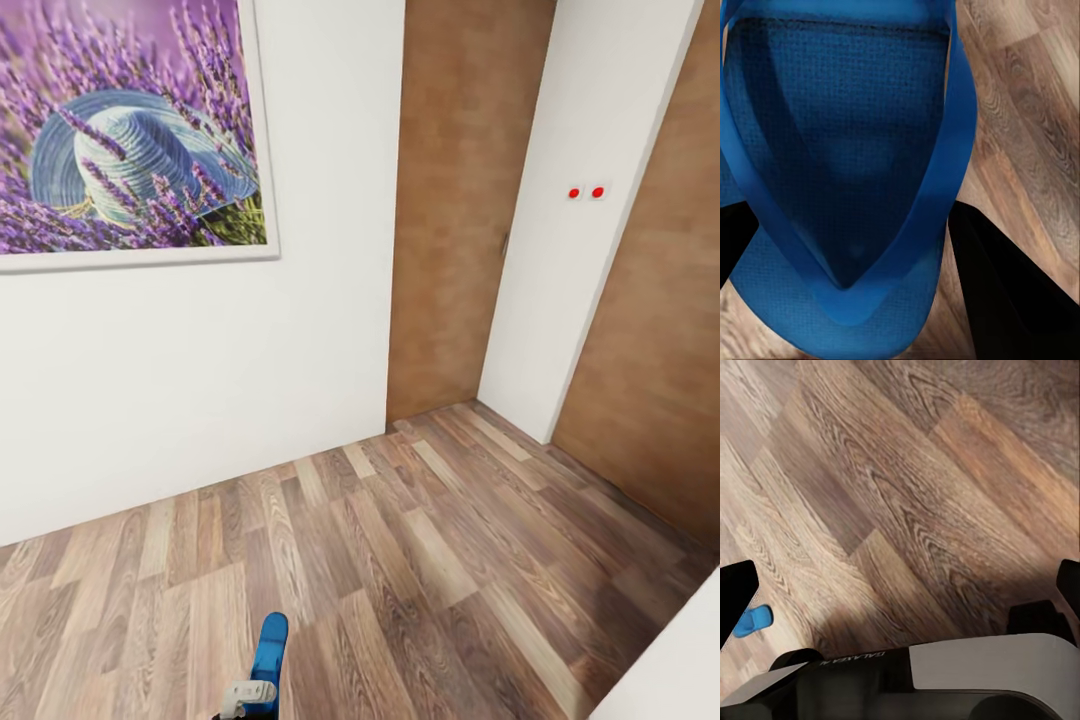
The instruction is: In the bedroom, move the book from the bed onto either nightstand, and place the two sandals side by side next to the bed.
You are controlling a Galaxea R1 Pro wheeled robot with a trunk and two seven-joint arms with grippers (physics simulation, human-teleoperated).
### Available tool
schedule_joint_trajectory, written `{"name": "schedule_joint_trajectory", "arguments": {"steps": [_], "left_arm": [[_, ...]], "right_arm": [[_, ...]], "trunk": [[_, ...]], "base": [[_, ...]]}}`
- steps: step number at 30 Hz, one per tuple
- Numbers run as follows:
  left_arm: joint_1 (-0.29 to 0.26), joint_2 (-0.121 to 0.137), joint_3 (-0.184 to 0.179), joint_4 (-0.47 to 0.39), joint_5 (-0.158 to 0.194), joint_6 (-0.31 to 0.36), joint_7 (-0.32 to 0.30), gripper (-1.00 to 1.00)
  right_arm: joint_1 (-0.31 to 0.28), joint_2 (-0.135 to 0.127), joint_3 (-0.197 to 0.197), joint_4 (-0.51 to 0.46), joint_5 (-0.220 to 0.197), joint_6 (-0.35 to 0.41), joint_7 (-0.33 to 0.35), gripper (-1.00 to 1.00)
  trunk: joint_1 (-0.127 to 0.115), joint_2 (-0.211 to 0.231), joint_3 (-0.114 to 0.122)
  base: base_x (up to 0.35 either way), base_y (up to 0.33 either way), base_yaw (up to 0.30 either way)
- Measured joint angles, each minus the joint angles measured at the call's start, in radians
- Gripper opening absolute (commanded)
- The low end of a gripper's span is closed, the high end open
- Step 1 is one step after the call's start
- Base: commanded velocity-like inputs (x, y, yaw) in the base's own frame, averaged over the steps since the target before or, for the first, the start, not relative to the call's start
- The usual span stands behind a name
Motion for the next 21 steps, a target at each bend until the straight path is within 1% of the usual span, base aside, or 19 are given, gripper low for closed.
{"name": "schedule_joint_trajectory", "arguments": {"steps": [21], "left_arm": [[0.0,0.0,0.0,0.0,0.0,0.0,0.0,-1.0]], "right_arm": [[0.0,0.0,0.0,0.0,0.0,0.0,0.0,1.0]], "trunk": [[0.0,0.0,0.0]], "base": [[0.321,0.0,0.0]]}}
